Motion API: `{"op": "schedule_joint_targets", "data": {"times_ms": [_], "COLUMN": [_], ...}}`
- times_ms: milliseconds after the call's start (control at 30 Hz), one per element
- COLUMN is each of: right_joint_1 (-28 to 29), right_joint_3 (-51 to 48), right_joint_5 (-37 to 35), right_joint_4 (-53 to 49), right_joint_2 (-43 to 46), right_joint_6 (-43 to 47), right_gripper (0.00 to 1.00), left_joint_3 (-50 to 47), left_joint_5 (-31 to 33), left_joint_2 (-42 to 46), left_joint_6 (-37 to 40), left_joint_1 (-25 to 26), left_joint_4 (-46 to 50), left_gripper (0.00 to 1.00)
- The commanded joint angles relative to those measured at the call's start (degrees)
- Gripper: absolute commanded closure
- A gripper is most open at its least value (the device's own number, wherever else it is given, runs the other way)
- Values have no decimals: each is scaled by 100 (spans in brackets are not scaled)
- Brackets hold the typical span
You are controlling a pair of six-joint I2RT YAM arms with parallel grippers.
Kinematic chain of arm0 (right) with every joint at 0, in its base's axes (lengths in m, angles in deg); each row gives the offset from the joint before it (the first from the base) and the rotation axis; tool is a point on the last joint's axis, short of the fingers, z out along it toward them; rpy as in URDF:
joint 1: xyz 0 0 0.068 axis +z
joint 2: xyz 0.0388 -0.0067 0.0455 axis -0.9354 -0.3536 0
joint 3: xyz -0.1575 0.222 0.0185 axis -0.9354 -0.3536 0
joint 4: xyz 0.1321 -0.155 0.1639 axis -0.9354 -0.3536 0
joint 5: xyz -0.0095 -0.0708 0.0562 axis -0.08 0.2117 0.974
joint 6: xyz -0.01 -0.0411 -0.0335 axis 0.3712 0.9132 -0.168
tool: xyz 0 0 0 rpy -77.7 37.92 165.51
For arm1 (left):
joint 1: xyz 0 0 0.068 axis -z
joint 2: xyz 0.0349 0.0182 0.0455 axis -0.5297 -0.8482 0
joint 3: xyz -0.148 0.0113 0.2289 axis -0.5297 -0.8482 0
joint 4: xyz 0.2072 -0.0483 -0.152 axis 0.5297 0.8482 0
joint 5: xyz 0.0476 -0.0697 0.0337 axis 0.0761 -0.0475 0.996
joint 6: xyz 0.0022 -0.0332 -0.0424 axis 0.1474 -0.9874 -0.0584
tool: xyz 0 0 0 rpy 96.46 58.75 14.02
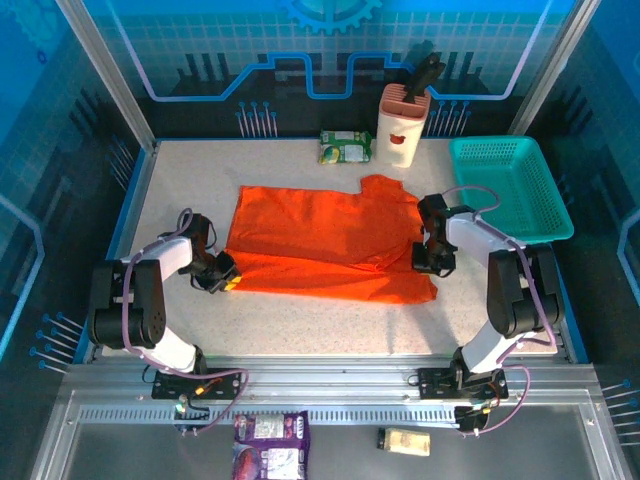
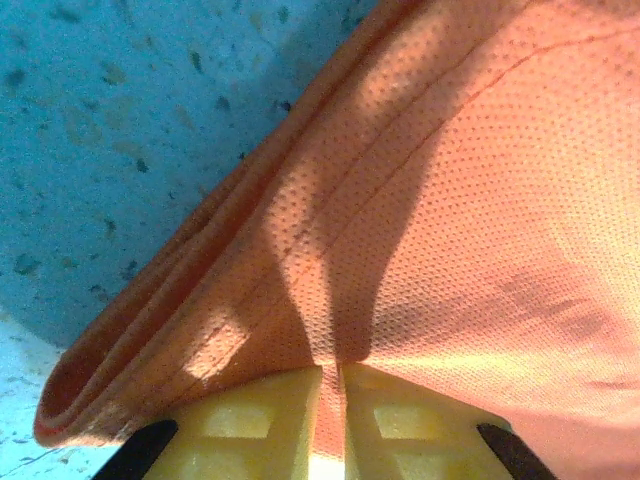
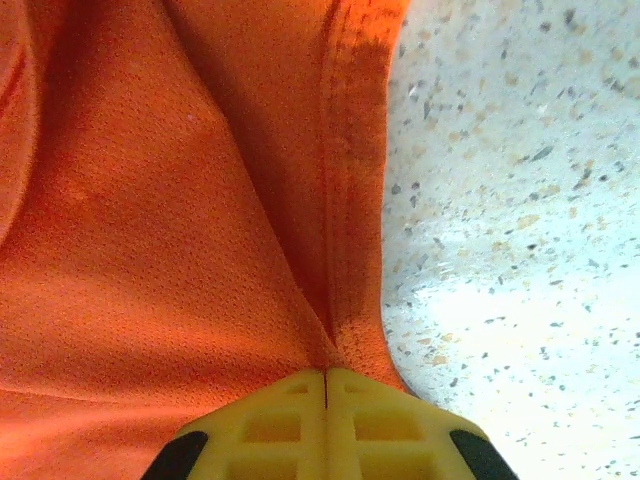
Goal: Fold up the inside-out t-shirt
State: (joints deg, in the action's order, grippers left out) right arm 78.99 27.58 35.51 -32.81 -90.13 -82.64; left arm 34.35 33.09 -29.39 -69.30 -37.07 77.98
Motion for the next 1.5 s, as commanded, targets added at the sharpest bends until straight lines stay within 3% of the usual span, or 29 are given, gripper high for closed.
{"op": "schedule_joint_targets", "data": {"times_ms": [0, 200, 333, 433, 633, 733, 867, 1133, 1367, 1467], "right_joint_1": [-58, -78, 25, 210, 253, 237, -46, -877, -669, -428], "right_joint_3": [158, 236, 393, 432, -268, -633, -1216, -1761, -1264, -977], "right_joint_5": [-230, -172, -210, -143, 1765, 2264, 2469, 1727, 1772, 2162], "right_joint_4": [-152, 38, -268, -615, -287, 16, 406, 672, 76, 53], "right_joint_2": [-33, -357, -164, 275, 1123, 1243, 1141, 930, 1886, 2025], "right_joint_6": [92, 165, 83, -44, -600, -830, -977, -1193, -1106, -1105], "right_gripper": [100, 100, 74, 65, 52, 43, 39, 33, 32, 32], "left_joint_3": [-147, -158, -154, -138, -137, -112, -96, -119, 57, 226], "left_joint_5": [503, 456, 445, 456, 500, 522, 530, 526, 15, -186], "left_joint_2": [-149, -142, -93, -76, -48, -79, -116, -93, 317, 638], "left_joint_6": [111, 99, 107, 116, 97, 119, 133, 113, 60, -11], "left_joint_1": [-62, -58, -59, -63, -63, -63, -63, -98, -90, -64], "left_joint_4": [310, 283, 301, 321, 336, 370, 382, 358, 429, 487], "left_gripper": [84, 84, 84, 84, 84, 84, 84, 84, 82, 81]}}
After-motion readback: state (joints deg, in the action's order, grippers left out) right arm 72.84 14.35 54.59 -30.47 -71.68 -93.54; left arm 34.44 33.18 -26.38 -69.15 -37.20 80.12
